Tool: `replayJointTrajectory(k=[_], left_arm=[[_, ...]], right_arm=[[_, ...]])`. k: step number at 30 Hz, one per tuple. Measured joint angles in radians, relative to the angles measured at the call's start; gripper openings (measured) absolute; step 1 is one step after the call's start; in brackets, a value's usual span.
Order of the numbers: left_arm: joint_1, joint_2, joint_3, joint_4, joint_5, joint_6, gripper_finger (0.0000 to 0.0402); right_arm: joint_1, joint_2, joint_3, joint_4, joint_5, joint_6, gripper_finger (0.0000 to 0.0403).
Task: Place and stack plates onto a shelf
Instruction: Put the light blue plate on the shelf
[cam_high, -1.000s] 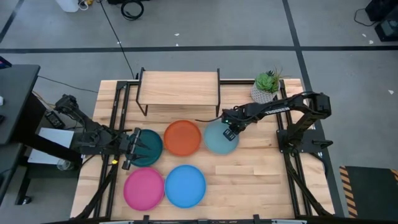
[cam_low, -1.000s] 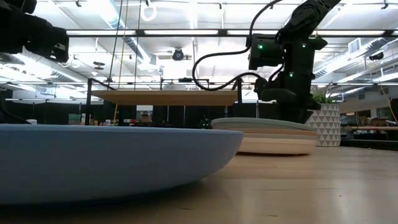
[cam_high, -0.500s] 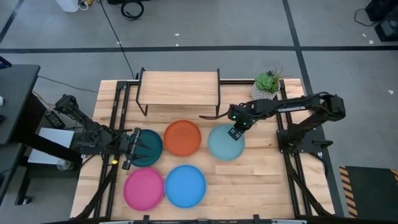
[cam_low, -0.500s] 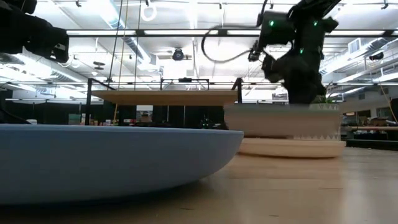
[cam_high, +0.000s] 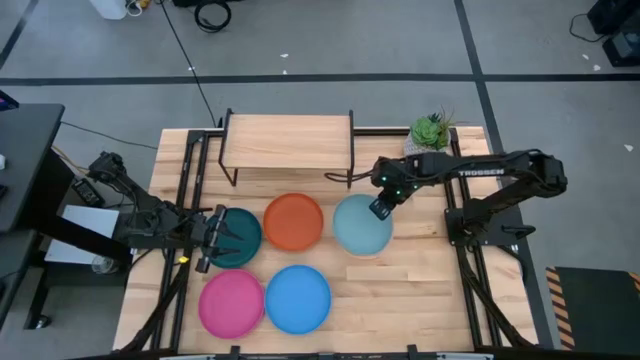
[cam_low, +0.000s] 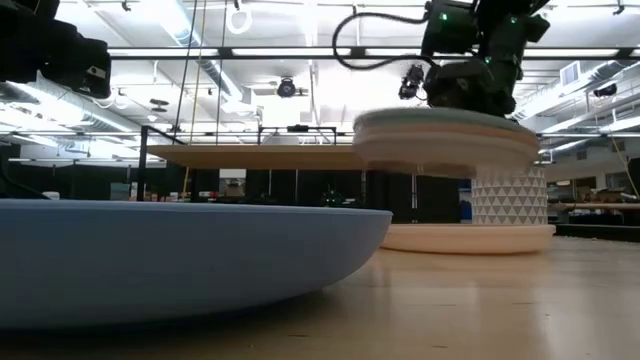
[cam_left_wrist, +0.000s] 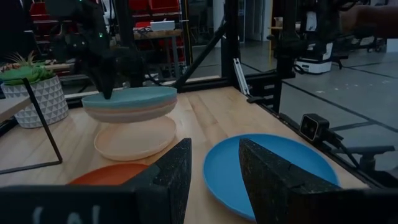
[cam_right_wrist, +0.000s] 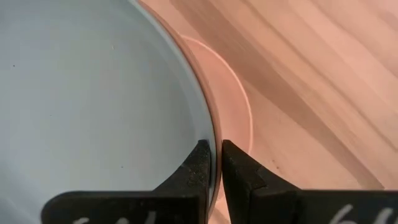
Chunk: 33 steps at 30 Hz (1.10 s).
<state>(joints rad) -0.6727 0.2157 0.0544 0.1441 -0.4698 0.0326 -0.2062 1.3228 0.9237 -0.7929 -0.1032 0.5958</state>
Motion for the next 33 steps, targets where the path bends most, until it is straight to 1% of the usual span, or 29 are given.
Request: replayJointTrajectory(k=[5,8,12,14,18,24,26,29,33], left_arm=[[0.0,0.0,0.0,0.023,0.0,0.0,0.0142],[0.0,0.0,0.0,0.034,0.0,0.005,0.0142],[0.0,0.0,0.0,0.053,0.0,0.025,0.0142],[0.0,0.0,0.0,0.075,0.0,0.034,0.0142],[0.002,0.0,0.0,0.093,0.0,0.04,0.0142],[0.001,0.0,0.0,0.081,0.0,0.04,0.0142],[0.001,0.0,0.0,0.073,0.0,0.04,0.0142],[0.001,0.0,0.0,0.066,0.0,0.039,0.0142],[0.001,0.0,0.0,0.065,0.0,0.018,0.0142]], right_arm=[[0.0,0.0,0.096,0.007,-0.007,-0.005,0.003],[0.005,0.001,0.179,0.012,-0.02,-0.012,0.003],[0.005,0.034,0.316,-0.017,0.0,-0.041,0.0031],[-0.007,0.085,0.413,-0.066,0.018,-0.075,0.0031],[-0.057,0.233,0.641,-0.179,0.055,-0.169,0.0031],[-0.177,0.441,0.978,-0.304,0.058,-0.29,0.0031],[-0.217,0.499,1.057,-0.339,0.053,-0.319,0.0031],[-0.27,0.574,1.142,-0.36,0.009,-0.347,0.0032],[-0.315,0.646,1.193,-0.363,-0.049,-0.384,0.0032]])
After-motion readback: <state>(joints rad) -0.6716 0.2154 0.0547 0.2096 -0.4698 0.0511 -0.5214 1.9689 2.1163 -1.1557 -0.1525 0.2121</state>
